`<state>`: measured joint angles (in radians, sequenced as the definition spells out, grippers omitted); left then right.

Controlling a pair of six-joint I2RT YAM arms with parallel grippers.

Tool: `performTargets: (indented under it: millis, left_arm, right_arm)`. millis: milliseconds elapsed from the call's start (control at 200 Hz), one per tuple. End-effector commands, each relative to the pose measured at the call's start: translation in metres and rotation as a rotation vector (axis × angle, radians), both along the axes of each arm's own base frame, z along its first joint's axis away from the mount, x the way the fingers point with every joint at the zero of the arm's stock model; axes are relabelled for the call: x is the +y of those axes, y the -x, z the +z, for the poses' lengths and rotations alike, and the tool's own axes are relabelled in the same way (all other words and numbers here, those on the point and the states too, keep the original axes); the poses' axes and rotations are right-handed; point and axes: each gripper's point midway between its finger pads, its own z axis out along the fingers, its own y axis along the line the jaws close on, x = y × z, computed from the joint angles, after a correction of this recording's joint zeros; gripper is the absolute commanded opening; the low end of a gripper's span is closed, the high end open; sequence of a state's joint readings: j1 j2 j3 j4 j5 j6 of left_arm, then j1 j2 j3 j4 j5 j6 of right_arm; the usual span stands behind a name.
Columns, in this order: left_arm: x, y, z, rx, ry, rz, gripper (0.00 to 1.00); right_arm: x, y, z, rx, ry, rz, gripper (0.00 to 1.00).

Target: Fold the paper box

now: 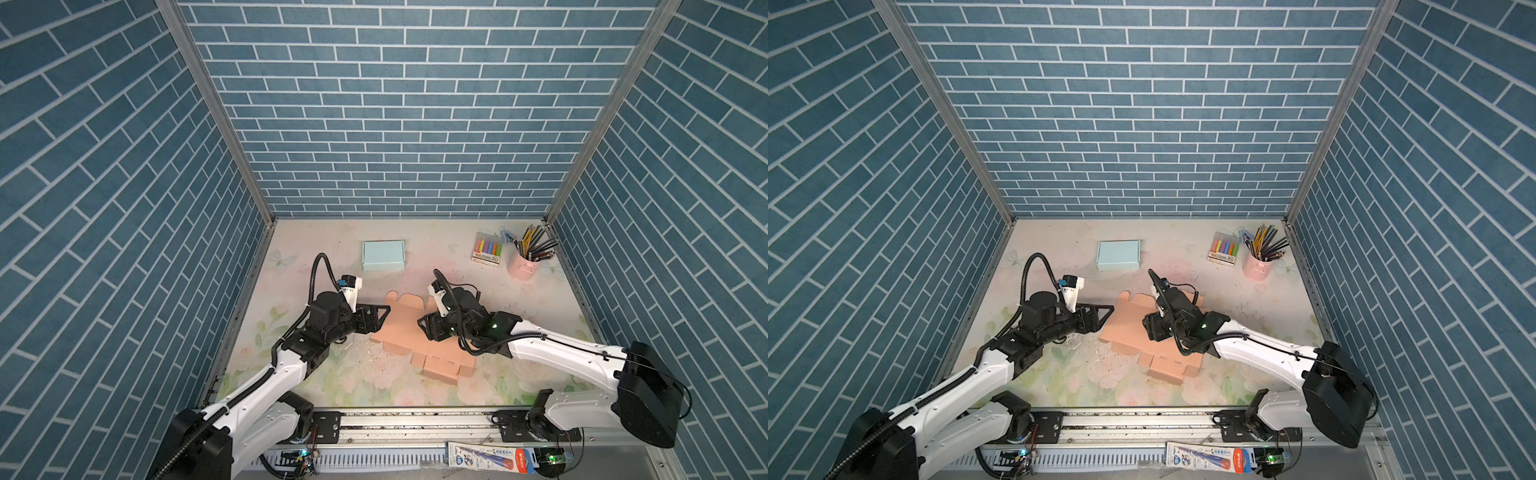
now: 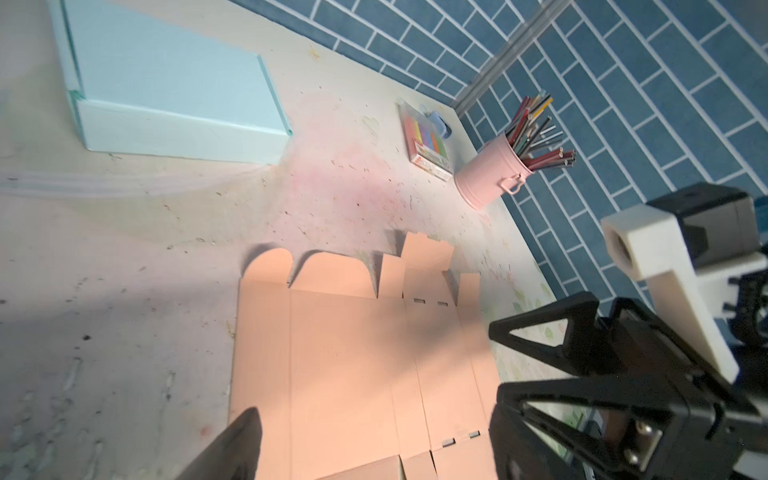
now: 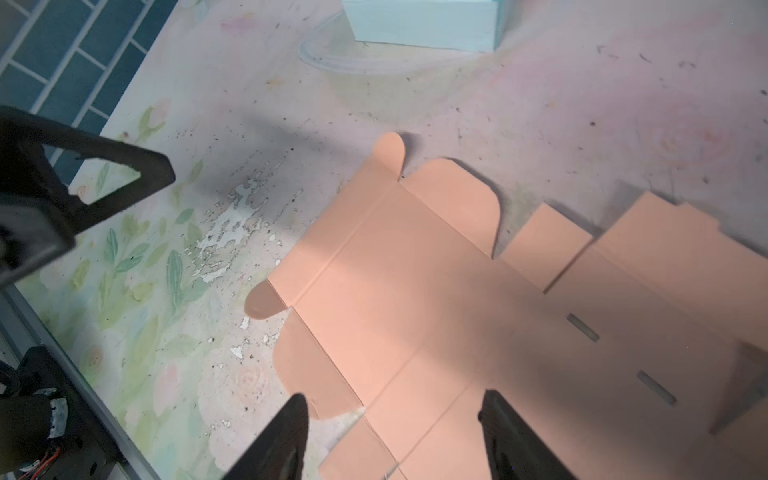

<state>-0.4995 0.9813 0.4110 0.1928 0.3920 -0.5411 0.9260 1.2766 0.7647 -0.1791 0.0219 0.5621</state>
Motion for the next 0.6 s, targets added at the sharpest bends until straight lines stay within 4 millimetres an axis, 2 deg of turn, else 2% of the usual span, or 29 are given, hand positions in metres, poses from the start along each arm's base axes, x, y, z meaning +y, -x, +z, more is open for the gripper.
performTargets:
  millis: [0, 295, 455, 595]
  left_arm:
    - [-0.015, 0.006, 0.000, -0.050, 0.010, -0.052, 0.87]
    - [-0.044, 0.019, -0.008, -0.078, -0.002, -0.165, 0.87]
    - [-0.054, 0.025, -0.010, -0.083, 0.020, -0.209, 0.88]
    - [-0.055, 0.028, -0.012, -0.092, 0.021, -0.219, 0.87]
  right_arm:
    - [-0.033, 0.007, -0.014, 0.123, 0.015, -0.127, 0.68]
    - [-0.108, 0.001, -0.031, 0.181, -0.038, -0.361, 0.67]
    - [-0.123, 0.002, -0.047, 0.241, -0.111, -0.411, 0.66]
    - [-0.130, 0.002, -0.061, 0.268, -0.120, -0.435, 0.64]
